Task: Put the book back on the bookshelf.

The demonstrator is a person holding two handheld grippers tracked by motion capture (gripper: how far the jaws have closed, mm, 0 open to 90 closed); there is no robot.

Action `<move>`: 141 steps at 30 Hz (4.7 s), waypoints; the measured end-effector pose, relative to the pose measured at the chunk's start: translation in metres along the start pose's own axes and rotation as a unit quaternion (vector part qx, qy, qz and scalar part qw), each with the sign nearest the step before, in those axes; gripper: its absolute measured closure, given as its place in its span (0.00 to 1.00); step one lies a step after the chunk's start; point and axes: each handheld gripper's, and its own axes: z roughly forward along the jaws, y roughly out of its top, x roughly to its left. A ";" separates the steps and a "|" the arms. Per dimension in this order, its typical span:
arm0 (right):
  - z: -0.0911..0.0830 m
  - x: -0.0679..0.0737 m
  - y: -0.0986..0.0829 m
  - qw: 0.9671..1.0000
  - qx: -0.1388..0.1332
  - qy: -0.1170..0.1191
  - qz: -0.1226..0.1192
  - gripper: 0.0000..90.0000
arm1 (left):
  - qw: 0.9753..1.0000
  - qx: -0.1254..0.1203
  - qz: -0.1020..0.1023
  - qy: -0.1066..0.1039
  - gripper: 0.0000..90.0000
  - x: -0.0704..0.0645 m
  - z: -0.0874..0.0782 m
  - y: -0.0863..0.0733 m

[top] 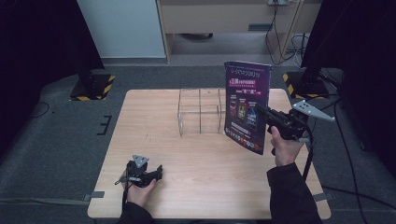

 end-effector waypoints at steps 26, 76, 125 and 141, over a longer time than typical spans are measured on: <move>0.057 -0.024 -0.001 0.998 -0.010 -0.059 -0.022 0.94 | 1.000 0.004 0.012 0.001 0.17 -0.002 0.002 0.001; 0.097 -0.038 -0.048 0.994 -0.006 -0.100 -0.049 0.93 | 1.000 0.006 0.014 0.000 0.16 -0.002 0.002 0.001; 0.102 -0.036 -0.052 0.994 -0.042 -0.090 -0.047 0.94 | 1.000 0.006 0.014 0.001 0.16 -0.002 0.002 0.001; 0.090 -0.030 -0.076 0.992 -0.026 -0.099 -0.075 0.92 | 1.000 0.006 0.013 0.001 0.16 -0.003 0.002 0.001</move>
